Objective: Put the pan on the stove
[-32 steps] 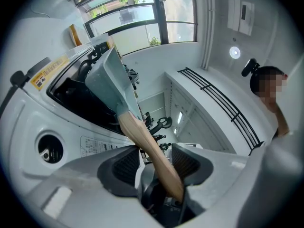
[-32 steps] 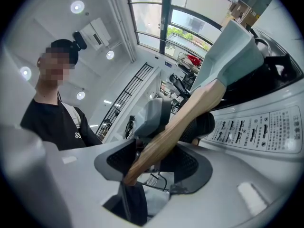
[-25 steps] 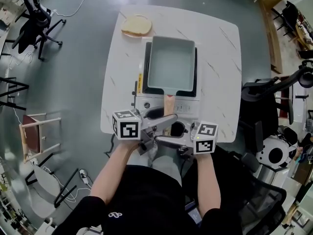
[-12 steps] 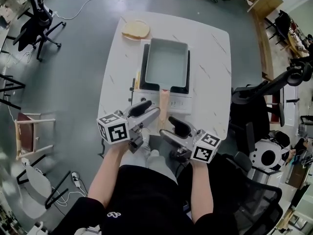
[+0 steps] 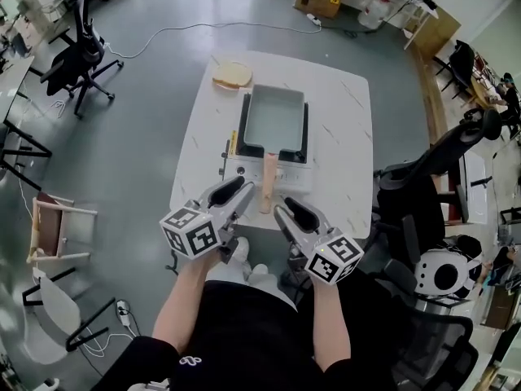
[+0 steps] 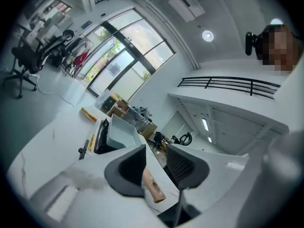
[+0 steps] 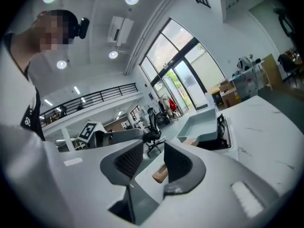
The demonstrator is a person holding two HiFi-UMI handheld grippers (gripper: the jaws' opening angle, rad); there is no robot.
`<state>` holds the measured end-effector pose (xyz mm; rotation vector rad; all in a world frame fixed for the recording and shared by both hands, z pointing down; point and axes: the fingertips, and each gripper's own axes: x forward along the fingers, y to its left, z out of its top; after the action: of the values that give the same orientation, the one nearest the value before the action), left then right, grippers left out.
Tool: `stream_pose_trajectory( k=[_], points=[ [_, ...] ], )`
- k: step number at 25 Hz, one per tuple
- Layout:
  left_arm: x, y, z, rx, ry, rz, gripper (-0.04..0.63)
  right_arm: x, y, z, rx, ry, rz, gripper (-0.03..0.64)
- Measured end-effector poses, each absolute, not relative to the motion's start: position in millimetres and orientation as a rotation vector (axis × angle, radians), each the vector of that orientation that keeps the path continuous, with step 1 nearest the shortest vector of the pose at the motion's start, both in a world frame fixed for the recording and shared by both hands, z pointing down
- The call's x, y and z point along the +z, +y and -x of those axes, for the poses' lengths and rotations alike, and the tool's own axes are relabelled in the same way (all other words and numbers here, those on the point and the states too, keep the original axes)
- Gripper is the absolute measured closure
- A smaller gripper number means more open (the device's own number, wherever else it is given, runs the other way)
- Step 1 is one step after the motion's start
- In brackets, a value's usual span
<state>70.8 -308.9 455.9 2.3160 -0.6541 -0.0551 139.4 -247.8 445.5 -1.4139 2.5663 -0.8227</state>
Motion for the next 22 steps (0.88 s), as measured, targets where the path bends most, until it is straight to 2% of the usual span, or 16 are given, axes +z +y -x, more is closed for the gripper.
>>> stream_pose_trajectory(
  k=[8, 11, 22],
  points=[
    [416.8, -288.0, -63.9, -0.047, -0.811, -2.465, 0.56, 412.7, -247.2, -141.5, -0.595, 2.522, 1.611, 0.616],
    [404.3, -283.9, -63.7, -0.033, -0.869, -2.526, 0.595, 400.7, -249.4, -142.9, -0.52, 2.502, 1.678, 0.629],
    [379.9, -286.7, -66.3, -0.044, -1.029, -2.629, 0.595, 360.9, -260.1, -152.9, -0.263, 2.408, 1.885, 0.629]
  ],
)
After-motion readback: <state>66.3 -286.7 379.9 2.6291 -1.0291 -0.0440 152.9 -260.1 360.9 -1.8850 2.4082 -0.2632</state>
